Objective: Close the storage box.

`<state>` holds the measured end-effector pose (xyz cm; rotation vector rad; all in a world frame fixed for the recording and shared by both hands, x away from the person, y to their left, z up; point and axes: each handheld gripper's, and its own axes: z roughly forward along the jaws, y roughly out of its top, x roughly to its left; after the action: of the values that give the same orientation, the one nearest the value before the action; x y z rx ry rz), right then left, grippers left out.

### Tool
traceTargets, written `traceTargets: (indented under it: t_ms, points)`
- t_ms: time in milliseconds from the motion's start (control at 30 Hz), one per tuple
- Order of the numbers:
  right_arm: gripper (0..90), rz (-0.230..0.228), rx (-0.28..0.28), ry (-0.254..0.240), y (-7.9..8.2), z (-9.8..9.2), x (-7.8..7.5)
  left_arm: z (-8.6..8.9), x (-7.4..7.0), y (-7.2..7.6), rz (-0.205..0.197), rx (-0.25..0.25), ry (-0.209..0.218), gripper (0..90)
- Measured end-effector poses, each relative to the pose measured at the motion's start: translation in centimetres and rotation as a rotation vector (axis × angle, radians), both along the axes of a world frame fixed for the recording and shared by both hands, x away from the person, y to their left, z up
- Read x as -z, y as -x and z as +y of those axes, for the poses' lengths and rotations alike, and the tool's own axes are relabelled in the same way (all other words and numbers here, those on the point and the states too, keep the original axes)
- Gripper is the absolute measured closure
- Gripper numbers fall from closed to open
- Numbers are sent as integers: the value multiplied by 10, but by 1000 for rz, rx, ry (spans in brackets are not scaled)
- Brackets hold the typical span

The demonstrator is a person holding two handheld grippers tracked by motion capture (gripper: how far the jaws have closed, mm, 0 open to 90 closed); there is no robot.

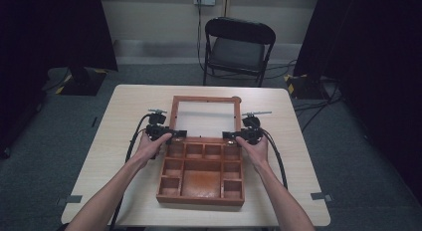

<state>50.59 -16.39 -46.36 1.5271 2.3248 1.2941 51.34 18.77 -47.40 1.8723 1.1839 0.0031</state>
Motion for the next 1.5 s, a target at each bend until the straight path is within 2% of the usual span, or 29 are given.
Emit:
traceTargets:
  t_ms: [200, 433, 533, 667, 800, 833, 933, 1100, 1267, 1300, 1500]
  points:
    - [251, -17, -1, 1, 2, -1, -5, 2, -5, 1, -19, 10, -2, 266]
    - [238, -23, -3, -34, 4, -2, -11, 5, -11, 3, -32, 12, 23, 287]
    - [270, -35, -2, -46, 5, -4, -14, 9, -15, 3, -47, 10, 38, 367]
    - [340, -48, 4, -77, 9, -9, -20, 13, -20, 6, -66, 15, 51, 411]
    - [384, -62, 16, -92, 13, -12, -25, 15, -25, 10, -97, 24, 45, 440]
    - [405, -64, 19, -121, 15, -14, -27, 15, -28, 12, -117, 38, 31, 441]
    - [423, -72, 15, -114, 17, -15, -29, 16, -30, 14, -127, 55, 27, 441]
    - [437, -83, 18, -104, 20, -14, -32, 16, -33, 16, -139, 53, 23, 449]
    - [492, -85, 29, -98, 24, -15, -36, 20, -37, 20, -157, 61, 9, 531]
    - [492, -89, 31, -86, 25, -14, -37, 20, -38, 21, -162, 64, 7, 534]
    - [482, -87, 17, -85, 30, -15, -40, 21, -42, 27, -177, 92, -14, 529]
